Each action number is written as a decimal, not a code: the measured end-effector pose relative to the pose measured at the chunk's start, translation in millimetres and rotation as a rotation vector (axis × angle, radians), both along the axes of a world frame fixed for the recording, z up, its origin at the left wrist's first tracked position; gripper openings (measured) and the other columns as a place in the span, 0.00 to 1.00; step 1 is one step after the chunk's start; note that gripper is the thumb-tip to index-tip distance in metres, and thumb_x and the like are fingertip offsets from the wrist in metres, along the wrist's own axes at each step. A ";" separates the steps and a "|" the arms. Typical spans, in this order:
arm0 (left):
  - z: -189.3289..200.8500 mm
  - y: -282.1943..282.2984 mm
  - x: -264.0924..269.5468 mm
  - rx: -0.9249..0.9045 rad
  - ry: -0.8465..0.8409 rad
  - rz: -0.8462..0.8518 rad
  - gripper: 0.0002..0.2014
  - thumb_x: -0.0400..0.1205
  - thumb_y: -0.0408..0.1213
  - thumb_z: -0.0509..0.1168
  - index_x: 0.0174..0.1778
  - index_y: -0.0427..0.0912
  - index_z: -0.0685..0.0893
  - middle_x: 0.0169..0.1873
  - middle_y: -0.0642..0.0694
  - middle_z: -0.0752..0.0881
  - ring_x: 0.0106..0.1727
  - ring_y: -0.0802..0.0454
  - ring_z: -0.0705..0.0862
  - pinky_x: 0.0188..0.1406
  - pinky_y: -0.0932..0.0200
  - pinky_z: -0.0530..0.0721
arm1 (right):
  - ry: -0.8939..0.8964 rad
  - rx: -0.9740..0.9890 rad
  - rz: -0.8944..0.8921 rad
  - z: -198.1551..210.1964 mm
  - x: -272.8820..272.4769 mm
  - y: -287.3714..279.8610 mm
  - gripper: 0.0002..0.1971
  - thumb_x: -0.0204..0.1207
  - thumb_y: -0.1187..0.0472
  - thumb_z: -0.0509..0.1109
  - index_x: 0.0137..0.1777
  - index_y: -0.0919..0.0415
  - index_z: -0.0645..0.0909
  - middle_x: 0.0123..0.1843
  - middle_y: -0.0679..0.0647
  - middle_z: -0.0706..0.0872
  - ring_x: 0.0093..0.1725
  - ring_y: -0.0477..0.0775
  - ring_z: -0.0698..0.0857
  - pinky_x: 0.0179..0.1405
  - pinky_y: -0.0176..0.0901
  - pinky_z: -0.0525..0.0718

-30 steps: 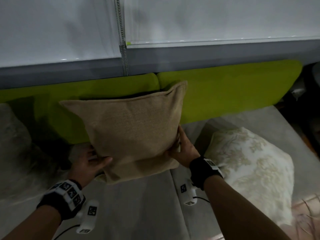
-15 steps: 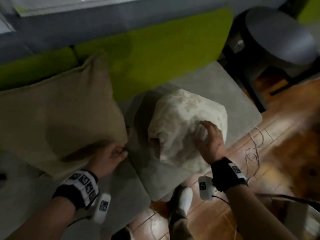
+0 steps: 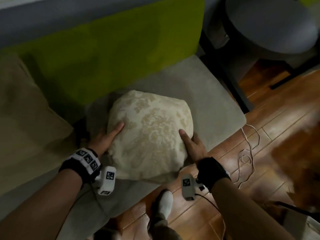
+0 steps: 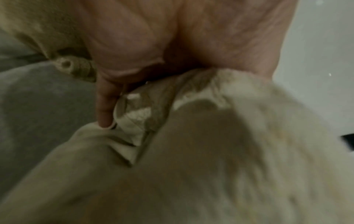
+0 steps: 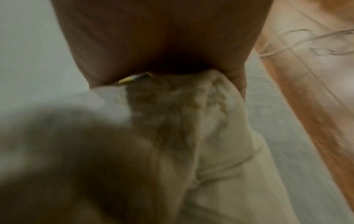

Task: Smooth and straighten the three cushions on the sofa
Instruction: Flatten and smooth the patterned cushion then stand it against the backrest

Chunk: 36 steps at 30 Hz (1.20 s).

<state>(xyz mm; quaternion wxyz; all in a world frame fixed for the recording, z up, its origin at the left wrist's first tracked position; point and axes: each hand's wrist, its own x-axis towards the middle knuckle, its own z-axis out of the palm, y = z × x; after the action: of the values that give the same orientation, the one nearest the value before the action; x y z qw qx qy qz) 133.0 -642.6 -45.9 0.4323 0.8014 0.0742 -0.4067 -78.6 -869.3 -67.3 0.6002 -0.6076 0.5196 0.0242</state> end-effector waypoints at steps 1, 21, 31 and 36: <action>0.0 -0.4 -7.8 -0.036 0.026 0.062 0.42 0.68 0.70 0.73 0.77 0.58 0.73 0.66 0.54 0.79 0.65 0.43 0.81 0.68 0.49 0.76 | -0.028 -0.029 0.030 4.8 6.5 -14.6 0.37 0.77 0.32 0.70 0.83 0.46 0.68 0.71 0.46 0.81 0.63 0.51 0.80 0.65 0.46 0.76; -80.1 47.4 -84.3 0.023 -0.070 -0.009 0.06 0.82 0.28 0.64 0.44 0.42 0.83 0.41 0.38 0.87 0.44 0.41 0.84 0.41 0.56 0.82 | -0.013 -0.287 0.017 -22.0 26.2 -71.2 0.25 0.82 0.35 0.64 0.76 0.43 0.75 0.73 0.53 0.82 0.72 0.59 0.82 0.64 0.56 0.86; -96.5 2.6 -91.4 -0.080 -0.183 -0.072 0.07 0.77 0.31 0.74 0.44 0.49 0.90 0.40 0.49 0.90 0.45 0.51 0.87 0.53 0.50 0.82 | 0.066 -0.037 0.076 -53.7 -0.1 -79.1 0.08 0.87 0.52 0.67 0.55 0.49 0.88 0.54 0.58 0.93 0.55 0.63 0.91 0.58 0.57 0.91; -107.7 -19.3 -91.0 -0.113 -0.045 0.069 0.05 0.68 0.22 0.73 0.38 0.27 0.86 0.29 0.40 0.84 0.25 0.56 0.85 0.33 0.59 0.87 | 0.261 -0.183 0.549 -53.6 31.4 -96.1 0.05 0.80 0.57 0.75 0.53 0.54 0.88 0.54 0.56 0.91 0.53 0.59 0.89 0.54 0.53 0.89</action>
<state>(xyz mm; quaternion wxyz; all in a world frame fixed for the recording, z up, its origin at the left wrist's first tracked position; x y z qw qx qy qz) 42.0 -661.9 -153.6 0.4922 0.7816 0.0690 -0.3770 -47.1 -965.4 -120.9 0.4423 -0.7684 0.4088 0.2163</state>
